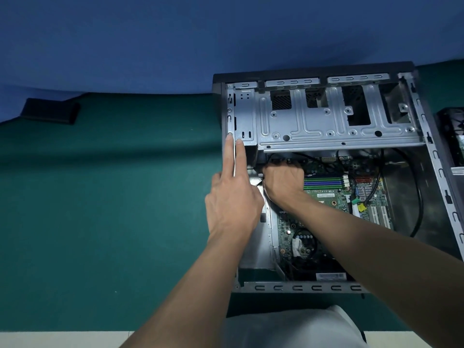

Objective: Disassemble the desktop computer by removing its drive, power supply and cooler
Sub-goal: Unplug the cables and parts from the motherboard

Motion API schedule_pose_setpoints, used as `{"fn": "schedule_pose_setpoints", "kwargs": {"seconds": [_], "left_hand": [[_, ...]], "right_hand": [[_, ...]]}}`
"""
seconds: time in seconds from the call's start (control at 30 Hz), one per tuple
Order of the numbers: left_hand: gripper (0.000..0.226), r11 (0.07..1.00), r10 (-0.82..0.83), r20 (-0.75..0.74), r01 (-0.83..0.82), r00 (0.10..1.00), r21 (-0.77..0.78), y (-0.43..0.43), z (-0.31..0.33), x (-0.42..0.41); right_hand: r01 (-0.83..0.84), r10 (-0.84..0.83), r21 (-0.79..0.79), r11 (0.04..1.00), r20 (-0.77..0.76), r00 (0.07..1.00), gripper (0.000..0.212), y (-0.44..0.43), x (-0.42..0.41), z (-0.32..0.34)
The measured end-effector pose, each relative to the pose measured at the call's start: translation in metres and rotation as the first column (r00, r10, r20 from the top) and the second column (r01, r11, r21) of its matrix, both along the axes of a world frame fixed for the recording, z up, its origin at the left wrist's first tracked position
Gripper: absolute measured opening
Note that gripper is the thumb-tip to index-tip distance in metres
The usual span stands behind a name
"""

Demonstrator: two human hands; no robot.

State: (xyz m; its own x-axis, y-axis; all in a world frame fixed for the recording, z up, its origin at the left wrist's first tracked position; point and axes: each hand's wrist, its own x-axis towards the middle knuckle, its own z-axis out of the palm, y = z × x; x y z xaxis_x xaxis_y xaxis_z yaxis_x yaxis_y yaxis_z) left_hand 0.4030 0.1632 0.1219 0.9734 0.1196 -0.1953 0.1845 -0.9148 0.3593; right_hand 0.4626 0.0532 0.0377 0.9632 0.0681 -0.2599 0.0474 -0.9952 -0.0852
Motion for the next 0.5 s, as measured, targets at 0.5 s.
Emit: {"fn": "schedule_pose_setpoints", "kwargs": {"seconds": [0.5], "left_hand": [[0.086,1.0,0.003,0.031,-0.003,1.0,-0.019,0.001,0.0,0.0]], "right_hand": [[0.036,-0.036,0.061,0.997,0.001,0.999,0.034,0.016,-0.001,-0.006]]}}
